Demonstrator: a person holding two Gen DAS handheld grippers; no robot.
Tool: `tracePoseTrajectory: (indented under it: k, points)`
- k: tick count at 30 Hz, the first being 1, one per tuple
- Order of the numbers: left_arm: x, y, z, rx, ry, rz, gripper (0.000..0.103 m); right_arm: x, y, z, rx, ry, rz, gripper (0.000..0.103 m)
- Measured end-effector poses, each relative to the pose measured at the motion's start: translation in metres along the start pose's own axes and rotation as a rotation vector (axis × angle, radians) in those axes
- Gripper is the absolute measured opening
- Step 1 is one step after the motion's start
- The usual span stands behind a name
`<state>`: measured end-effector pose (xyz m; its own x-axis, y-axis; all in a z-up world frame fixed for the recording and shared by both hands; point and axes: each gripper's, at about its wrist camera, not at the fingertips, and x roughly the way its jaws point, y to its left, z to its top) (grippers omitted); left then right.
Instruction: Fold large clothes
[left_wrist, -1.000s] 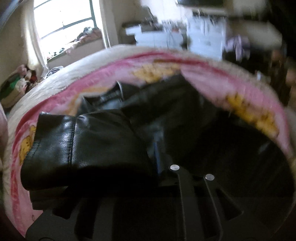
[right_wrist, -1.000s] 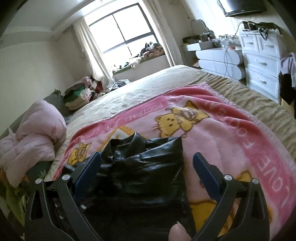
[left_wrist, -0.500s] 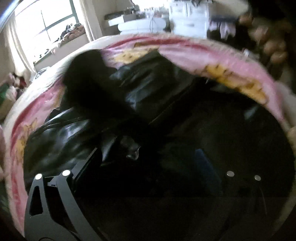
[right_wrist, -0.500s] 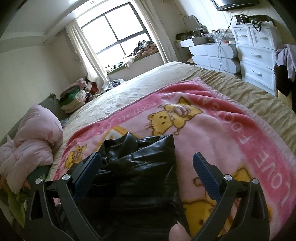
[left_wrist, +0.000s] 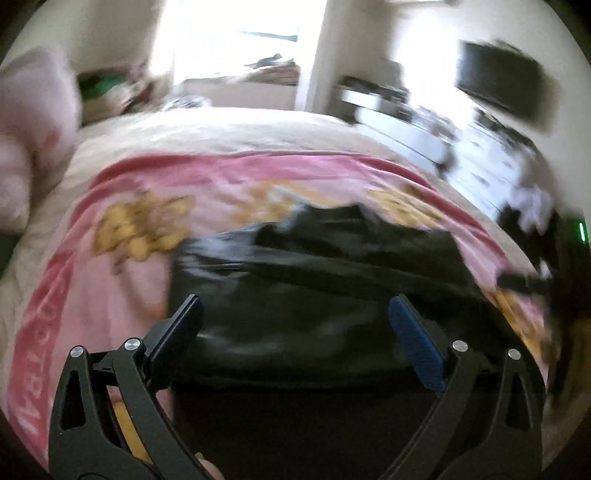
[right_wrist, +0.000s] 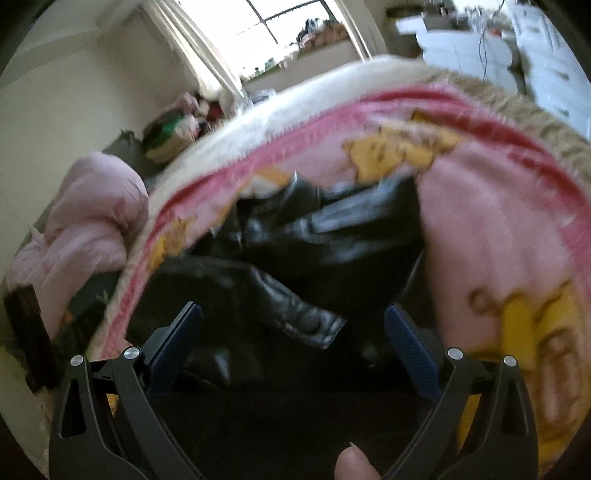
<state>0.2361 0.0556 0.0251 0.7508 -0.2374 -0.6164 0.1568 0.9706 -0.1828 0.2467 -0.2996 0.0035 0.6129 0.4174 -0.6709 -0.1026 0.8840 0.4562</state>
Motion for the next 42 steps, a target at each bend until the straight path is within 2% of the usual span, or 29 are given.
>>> tracePoseTrajectory:
  k: [1,3,5,6,7,8,10,11,12,13,14,17,20,23,25,28,33,35,38,39,42]
  points:
    - [0.004,0.012,0.002,-0.041,0.002,0.012,0.094,0.007,0.000,-0.002,0.009,0.017,-0.001,0.085]
    - [0.007,0.032,0.004,-0.106,0.005,0.029,0.094,0.027,-0.003,-0.008,0.056,0.067,0.009,0.077]
    - [0.011,0.044,0.005,-0.150,0.010,0.033,0.094,0.042,-0.005,-0.014,0.107,0.099,0.055,0.065]
    - [0.012,0.047,0.006,-0.162,0.007,0.035,0.094,0.045,-0.005,-0.016,0.117,0.097,0.057,0.053]
    - [0.010,0.049,0.005,-0.167,0.002,0.036,0.094,0.044,-0.001,-0.017,0.093,0.074,0.029,0.027]
    - [0.011,0.050,0.006,-0.172,-0.004,0.033,0.094,0.042,0.003,-0.016,0.056,0.054,0.024,0.019]
    - [0.016,0.052,0.007,-0.163,-0.016,0.062,0.092,0.031,0.012,-0.013,0.002,0.000,0.063,0.013]
    - [0.020,0.055,0.007,-0.160,-0.013,0.077,0.080,0.022,0.021,-0.011,-0.034,-0.037,0.070,0.011]
    - [0.023,0.056,0.008,-0.163,-0.005,0.073,0.070,0.014,0.029,-0.008,-0.079,-0.073,0.069,0.010]
    - [0.026,0.058,0.008,-0.176,-0.003,0.062,0.051,0.004,0.037,-0.005,-0.132,-0.111,0.052,0.010]
    - [0.029,0.058,0.009,-0.184,0.000,0.051,0.041,-0.001,0.042,-0.003,-0.168,-0.133,0.038,0.010]
    - [0.037,0.046,0.010,-0.143,0.016,0.013,0.029,-0.012,0.054,0.008,-0.267,-0.177,-0.016,0.010]
    - [0.048,0.037,0.006,-0.117,0.048,-0.011,0.029,-0.011,0.053,0.013,-0.309,-0.180,-0.088,0.010]
    - [0.069,0.030,-0.005,-0.083,0.140,-0.040,0.029,-0.005,0.043,0.015,-0.298,-0.165,-0.125,0.010]
    - [0.082,0.026,-0.016,-0.035,0.190,-0.029,0.029,-0.003,0.037,0.014,-0.288,-0.156,-0.134,0.010]
    - [0.091,0.030,-0.023,-0.052,0.216,-0.050,0.028,0.001,0.033,0.012,-0.280,-0.139,-0.134,0.010]
    - [0.091,0.039,-0.024,-0.096,0.226,-0.095,0.028,0.014,0.033,0.010,-0.301,-0.114,-0.196,0.010]
    - [0.091,0.037,-0.024,-0.082,0.226,-0.080,0.028,0.023,0.029,0.008,-0.293,-0.082,-0.228,0.014]
    - [0.090,0.030,-0.023,-0.056,0.227,-0.052,0.028,0.029,0.021,0.006,-0.263,-0.040,-0.273,0.031]
    - [0.091,0.030,-0.023,-0.054,0.228,-0.048,0.028,0.024,0.019,0.007,-0.239,-0.051,-0.273,0.039]
    - [0.091,0.033,-0.022,-0.075,0.232,-0.057,0.028,0.006,0.020,0.011,-0.191,-0.113,-0.238,0.044]
